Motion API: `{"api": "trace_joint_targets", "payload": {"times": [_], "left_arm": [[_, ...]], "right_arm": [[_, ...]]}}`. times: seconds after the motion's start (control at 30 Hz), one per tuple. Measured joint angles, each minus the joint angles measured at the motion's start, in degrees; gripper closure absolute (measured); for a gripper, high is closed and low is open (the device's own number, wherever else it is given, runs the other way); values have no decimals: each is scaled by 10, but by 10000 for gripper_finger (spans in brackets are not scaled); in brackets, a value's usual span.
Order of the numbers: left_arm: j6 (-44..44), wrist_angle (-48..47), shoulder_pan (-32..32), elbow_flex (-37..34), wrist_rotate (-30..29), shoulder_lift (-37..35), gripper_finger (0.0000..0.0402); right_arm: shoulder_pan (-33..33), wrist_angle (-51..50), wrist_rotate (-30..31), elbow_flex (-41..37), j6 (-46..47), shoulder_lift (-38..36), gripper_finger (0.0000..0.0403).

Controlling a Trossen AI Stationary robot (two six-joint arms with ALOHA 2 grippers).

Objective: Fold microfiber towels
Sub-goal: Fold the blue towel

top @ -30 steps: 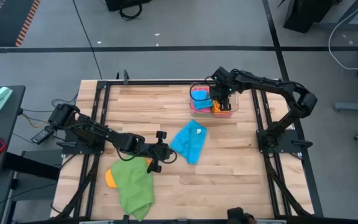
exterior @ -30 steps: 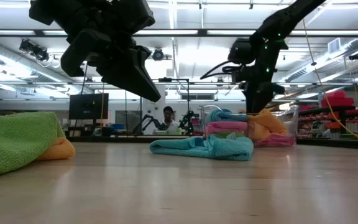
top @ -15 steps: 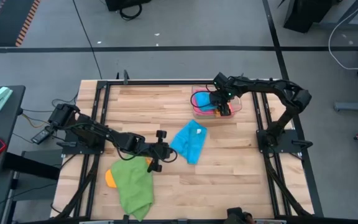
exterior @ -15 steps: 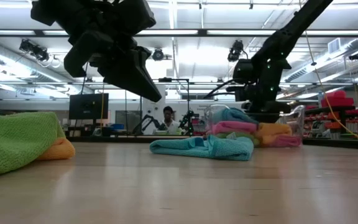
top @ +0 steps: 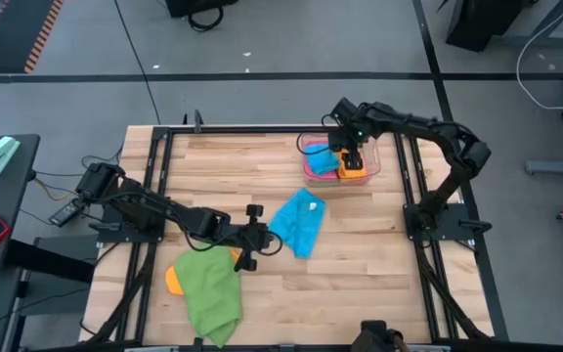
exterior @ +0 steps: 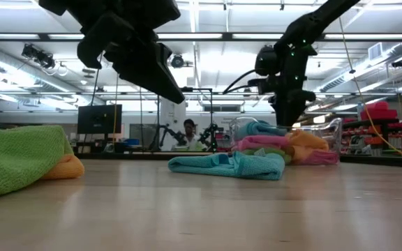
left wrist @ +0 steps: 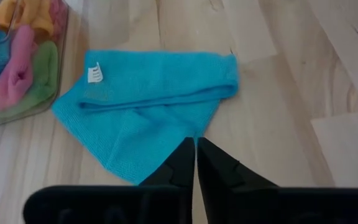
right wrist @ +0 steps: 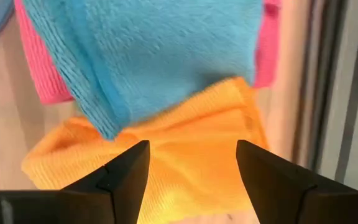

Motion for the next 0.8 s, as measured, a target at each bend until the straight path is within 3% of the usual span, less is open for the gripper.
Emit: {"api": "trace_joint_targets", "payload": {"times": [0.3, 0.47, 0.63, 0.8], "left_arm": [[-8, -9, 0, 0, 0, 0, 388], [8, -1, -4, 1, 1, -8, 389], [23, 18, -3, 1, 2, 3, 355], [38, 16, 6, 0, 2, 33, 313]], "right_arm": [[-15, -29, 20, 0, 11, 0, 155], [-6, -99, 42, 38, 89, 0, 155], [41, -149, 40, 79, 192, 0, 155], [117, -147, -2, 95, 260, 0, 155]]}}
